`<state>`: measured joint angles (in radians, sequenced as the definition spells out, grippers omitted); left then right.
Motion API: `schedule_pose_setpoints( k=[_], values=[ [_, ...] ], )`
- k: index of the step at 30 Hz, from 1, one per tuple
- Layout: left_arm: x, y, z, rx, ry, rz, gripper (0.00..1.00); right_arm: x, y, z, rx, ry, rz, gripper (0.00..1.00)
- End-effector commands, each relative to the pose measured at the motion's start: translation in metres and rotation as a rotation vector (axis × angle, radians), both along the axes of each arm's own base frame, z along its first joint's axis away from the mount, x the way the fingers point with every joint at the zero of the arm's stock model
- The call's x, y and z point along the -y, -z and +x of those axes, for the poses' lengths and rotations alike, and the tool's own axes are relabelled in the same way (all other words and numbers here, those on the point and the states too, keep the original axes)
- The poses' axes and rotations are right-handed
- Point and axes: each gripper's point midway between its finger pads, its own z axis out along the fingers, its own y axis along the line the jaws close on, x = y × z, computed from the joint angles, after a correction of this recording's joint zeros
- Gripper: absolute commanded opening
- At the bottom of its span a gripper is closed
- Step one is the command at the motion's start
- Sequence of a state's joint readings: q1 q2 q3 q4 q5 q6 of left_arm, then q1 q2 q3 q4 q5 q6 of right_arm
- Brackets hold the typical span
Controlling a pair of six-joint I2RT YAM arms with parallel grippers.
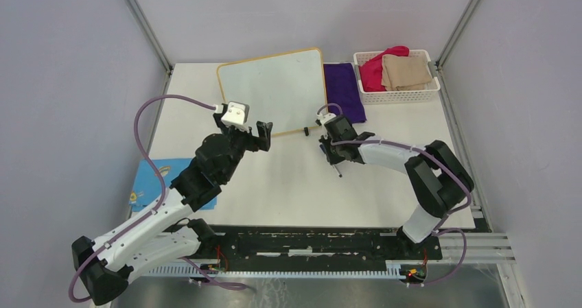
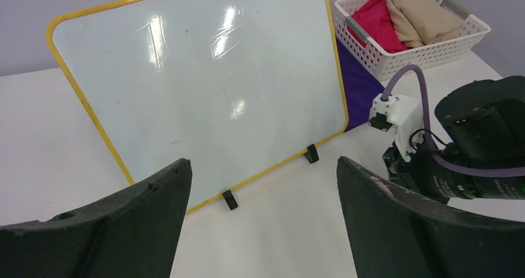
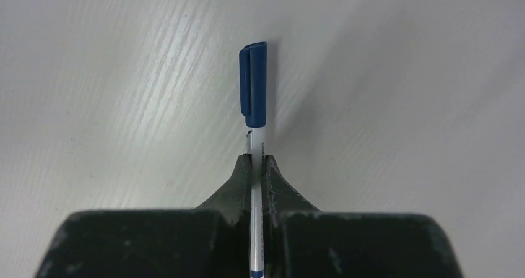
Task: Write a sentence on the whiteboard
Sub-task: Open the whiteboard marker at the center of the board.
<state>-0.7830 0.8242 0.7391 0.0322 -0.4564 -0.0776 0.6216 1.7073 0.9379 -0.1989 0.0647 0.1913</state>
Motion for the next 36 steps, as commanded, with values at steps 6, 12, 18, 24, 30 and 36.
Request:
schedule_pose_setpoints(
  k=[6, 12, 18, 24, 30, 36],
  values=[
    [0.006, -0.028, 0.002, 0.011, -0.018, -0.174, 0.95, -0.032, -0.124, -0.02, 0.313, -0.14, 0.235, 0.0],
    [0.027, -0.071, -0.013, 0.035, 0.116, -0.381, 0.95, -0.038, -0.191, -0.037, 0.487, -0.167, 0.392, 0.0],
    [0.068, -0.096, -0.044, -0.027, 0.393, -0.454, 0.95, -0.069, -0.25, -0.086, 0.621, -0.344, 0.685, 0.0],
    [0.089, -0.095, -0.07, -0.102, 0.565, -0.47, 0.94, -0.083, -0.28, -0.125, 0.685, -0.483, 0.806, 0.0],
    [0.094, -0.085, -0.09, -0.129, 0.666, -0.438, 0.93, -0.089, -0.296, -0.14, 0.714, -0.549, 0.835, 0.0],
    [0.103, -0.073, -0.11, -0.179, 0.78, -0.427, 0.9, -0.092, -0.304, -0.142, 0.731, -0.562, 0.838, 0.0]
  ],
)
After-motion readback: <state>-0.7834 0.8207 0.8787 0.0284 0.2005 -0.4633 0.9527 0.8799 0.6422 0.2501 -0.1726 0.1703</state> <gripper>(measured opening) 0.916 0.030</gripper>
